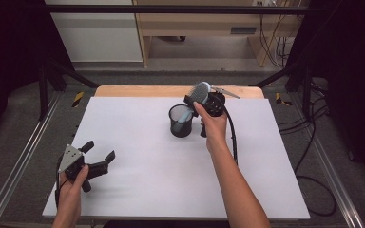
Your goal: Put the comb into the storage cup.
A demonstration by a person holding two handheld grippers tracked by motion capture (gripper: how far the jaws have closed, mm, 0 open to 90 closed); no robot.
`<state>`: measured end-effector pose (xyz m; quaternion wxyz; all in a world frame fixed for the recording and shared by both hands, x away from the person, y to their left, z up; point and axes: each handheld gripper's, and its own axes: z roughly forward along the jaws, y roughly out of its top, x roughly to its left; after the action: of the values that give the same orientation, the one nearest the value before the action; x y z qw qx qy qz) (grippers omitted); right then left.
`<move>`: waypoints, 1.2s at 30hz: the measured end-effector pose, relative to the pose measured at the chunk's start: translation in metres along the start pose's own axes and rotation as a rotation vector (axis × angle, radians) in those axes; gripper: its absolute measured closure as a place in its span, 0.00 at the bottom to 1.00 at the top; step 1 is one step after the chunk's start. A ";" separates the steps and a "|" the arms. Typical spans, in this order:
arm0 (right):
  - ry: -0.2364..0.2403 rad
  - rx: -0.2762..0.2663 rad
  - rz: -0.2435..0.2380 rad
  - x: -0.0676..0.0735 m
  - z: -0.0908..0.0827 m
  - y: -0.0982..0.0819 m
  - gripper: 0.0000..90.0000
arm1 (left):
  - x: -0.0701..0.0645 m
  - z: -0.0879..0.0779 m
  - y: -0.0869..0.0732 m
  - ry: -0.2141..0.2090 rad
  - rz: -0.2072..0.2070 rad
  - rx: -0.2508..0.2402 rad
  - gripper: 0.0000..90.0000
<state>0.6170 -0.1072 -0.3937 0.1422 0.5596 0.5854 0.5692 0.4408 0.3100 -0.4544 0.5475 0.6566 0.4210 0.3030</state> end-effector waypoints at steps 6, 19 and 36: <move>-0.013 -0.015 -0.027 0.002 -0.003 0.002 0.06 | 0.000 0.000 0.000 0.001 0.000 -0.001 0.05; -0.036 -0.082 -0.050 0.004 -0.017 0.012 0.07 | 0.001 -0.001 0.000 0.004 -0.003 -0.003 0.05; -0.026 -0.176 -0.055 0.015 -0.035 0.025 0.05 | 0.002 -0.002 0.000 0.007 -0.018 -0.011 0.05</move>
<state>0.5962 -0.1197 -0.3551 0.2137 0.5361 0.5464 0.6069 0.4398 0.3126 -0.4543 0.5522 0.6487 0.4274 0.3027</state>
